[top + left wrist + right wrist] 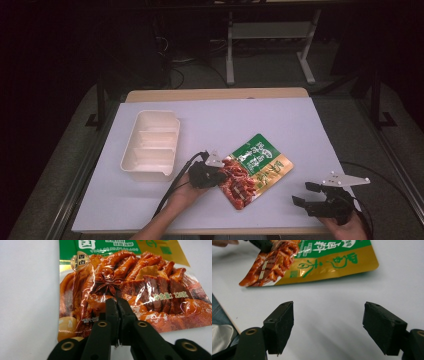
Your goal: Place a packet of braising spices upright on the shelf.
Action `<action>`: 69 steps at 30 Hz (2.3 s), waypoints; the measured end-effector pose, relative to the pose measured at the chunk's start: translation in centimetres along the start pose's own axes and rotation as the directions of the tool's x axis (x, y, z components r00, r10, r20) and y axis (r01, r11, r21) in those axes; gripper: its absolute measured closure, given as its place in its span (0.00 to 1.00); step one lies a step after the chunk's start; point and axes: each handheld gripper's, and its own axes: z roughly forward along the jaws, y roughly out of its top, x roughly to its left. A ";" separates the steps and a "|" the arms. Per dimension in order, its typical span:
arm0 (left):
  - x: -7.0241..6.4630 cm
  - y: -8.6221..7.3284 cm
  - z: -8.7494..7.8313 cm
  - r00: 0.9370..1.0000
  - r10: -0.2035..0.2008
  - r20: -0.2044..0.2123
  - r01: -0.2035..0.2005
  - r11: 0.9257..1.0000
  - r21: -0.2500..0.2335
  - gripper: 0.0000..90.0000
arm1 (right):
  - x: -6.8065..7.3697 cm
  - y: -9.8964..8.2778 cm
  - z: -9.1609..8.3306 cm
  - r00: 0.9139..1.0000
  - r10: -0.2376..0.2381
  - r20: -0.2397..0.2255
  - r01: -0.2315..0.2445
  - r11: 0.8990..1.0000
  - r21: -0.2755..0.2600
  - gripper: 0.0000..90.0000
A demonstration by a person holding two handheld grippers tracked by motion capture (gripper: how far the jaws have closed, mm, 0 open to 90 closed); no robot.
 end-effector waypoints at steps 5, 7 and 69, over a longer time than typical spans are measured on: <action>0.2 -0.1 0.2 1.000 -0.003 0.016 0.003 1.000 0.009 1.00 | -0.9 1.3 0.2 1.000 0.027 0.001 -0.027 0.999 -0.021 0.25; 0.1 -0.1 0.2 1.000 0.007 0.011 -0.007 1.000 0.012 1.00 | -1.2 2.0 0.4 0.999 0.035 -0.003 -0.035 0.999 -0.021 0.25; -0.2 -0.3 0.2 1.000 0.008 -0.008 -0.008 1.000 -0.002 1.00 | -2.2 6.5 7.6 0.985 0.152 -0.086 -0.146 0.987 0.065 0.97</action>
